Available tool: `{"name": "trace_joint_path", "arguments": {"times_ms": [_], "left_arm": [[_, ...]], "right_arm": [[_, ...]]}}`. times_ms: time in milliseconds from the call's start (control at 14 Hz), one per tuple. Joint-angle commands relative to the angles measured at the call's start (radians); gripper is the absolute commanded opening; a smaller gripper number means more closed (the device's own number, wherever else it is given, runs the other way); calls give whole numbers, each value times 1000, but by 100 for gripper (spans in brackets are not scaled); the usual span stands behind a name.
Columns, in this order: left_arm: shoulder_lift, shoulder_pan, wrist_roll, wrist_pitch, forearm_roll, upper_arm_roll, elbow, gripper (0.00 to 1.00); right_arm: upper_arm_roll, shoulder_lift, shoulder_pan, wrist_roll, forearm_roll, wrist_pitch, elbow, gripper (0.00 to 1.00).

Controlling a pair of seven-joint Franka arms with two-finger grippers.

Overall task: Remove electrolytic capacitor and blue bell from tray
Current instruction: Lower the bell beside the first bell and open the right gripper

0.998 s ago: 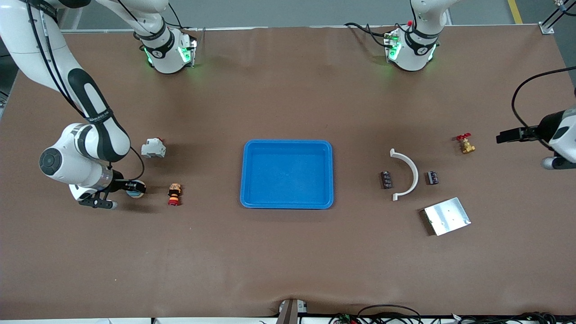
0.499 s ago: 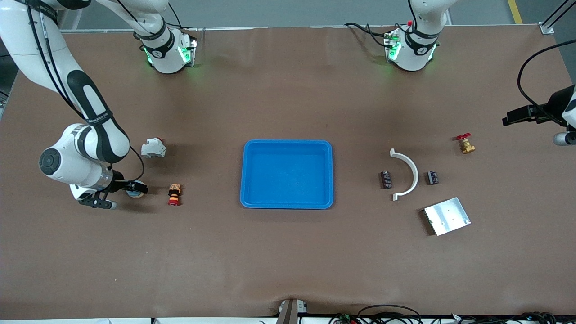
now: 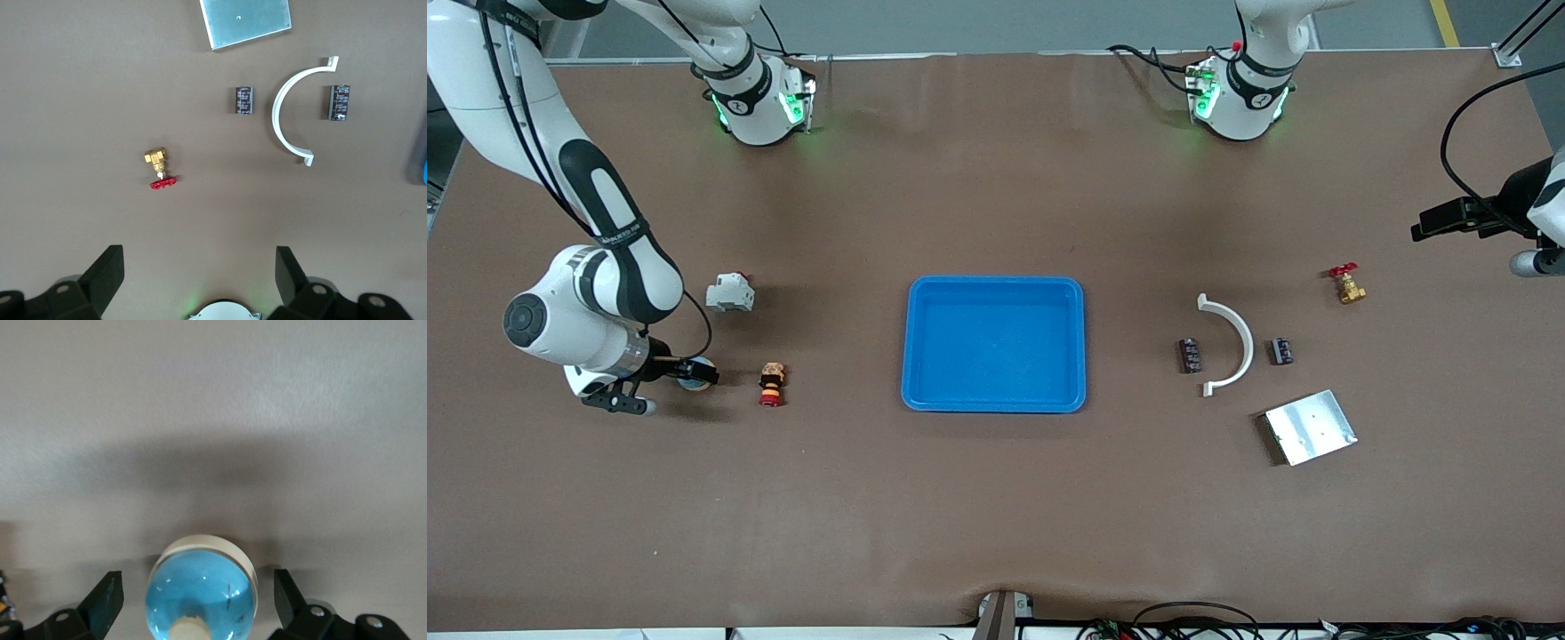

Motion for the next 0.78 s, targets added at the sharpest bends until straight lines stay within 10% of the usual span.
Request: {"name": "trace_joint_path", "arguments": {"times_ms": [0, 713], "left_arm": [[-29, -139, -15, -1, -21, 129, -13, 100], [-15, -238, -71, -15, 11, 191, 163, 100]], "right_arm": [[18, -18, -17, -9, 19, -149, 81, 100], [12, -29, 26, 37, -20, -499, 366, 100]]}}
